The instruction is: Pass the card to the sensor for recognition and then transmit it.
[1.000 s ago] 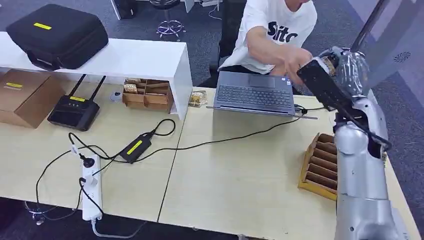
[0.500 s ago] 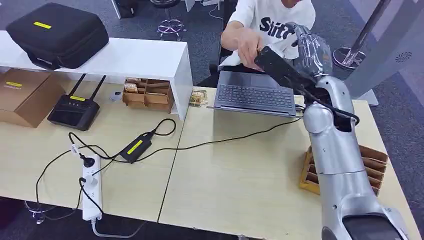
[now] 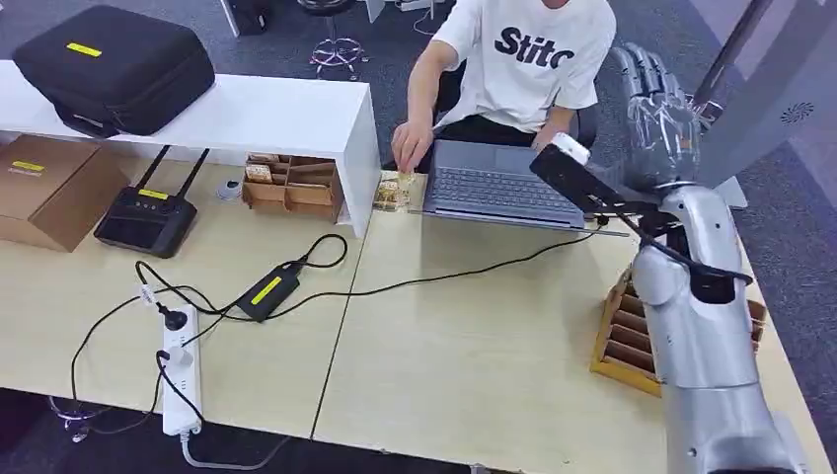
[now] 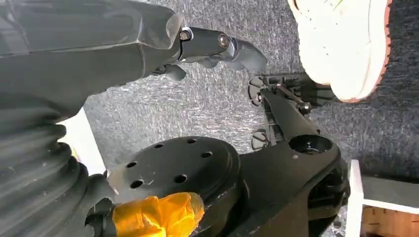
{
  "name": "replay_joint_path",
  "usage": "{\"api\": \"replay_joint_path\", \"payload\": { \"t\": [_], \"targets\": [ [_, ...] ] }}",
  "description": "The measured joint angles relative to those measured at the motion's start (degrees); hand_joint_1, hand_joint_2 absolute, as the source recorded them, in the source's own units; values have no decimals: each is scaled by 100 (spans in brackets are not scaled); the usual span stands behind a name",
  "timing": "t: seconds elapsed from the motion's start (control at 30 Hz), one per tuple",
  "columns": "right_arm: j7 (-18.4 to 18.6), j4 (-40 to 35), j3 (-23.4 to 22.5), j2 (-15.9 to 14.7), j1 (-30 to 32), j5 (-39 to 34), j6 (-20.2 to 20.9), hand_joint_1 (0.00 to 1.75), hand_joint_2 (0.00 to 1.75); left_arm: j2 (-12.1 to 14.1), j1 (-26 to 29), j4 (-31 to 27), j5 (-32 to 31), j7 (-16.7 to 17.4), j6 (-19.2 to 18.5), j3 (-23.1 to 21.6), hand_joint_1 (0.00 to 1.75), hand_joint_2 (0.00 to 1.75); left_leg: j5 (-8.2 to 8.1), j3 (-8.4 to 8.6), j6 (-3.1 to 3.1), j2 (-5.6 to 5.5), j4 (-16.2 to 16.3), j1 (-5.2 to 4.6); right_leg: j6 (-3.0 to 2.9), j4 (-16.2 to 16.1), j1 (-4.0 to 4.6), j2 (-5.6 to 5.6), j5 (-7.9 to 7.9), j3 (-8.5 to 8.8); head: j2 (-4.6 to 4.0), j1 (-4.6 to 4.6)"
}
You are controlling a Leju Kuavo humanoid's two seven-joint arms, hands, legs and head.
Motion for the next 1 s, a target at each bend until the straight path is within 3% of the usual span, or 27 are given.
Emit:
{"api": "replay_joint_path", "payload": {
  "t": [0.17,0.63,0.67,0.73,1.0],
  "targets": [
    [-120,-341,-105,-426,556,11,-111,0,175,-13,1,0,81,-24,37,-2,0,175,-3,0,0,0,0,0,1,-8,0,0,-1,-2,0,2],
    [-219,-509,-225,-608,905,-46,-184,0,175,-17,3,0,131,-35,52,-4,0,175,-4,-1,0,-7,0,0,3,-9,0,-8,-2,0,0,-2],
    [-377,-768,-552,-854,1546,-151,-312,0,175,-35,17,9,220,-39,96,-48,0,175,-5,-8,2,-20,0,0,6,-9,0,-21,-5,1,0,0],
    [-738,-1193,-1326,-968,2629,-354,-363,0,175,-50,23,20,363,-46,131,-105,0,175,-11,-11,4,-17,0,0,7,-11,0,-19,-8,-3,0,0],
    [-894,-1425,-1851,-972,3141,-507,-358,0,175,-72,19,31,433,-48,138,-192,0,175,-10,-10,3,-11,-1,0,7,-10,1,-15,-7,-3,0,0]
  ]
}}
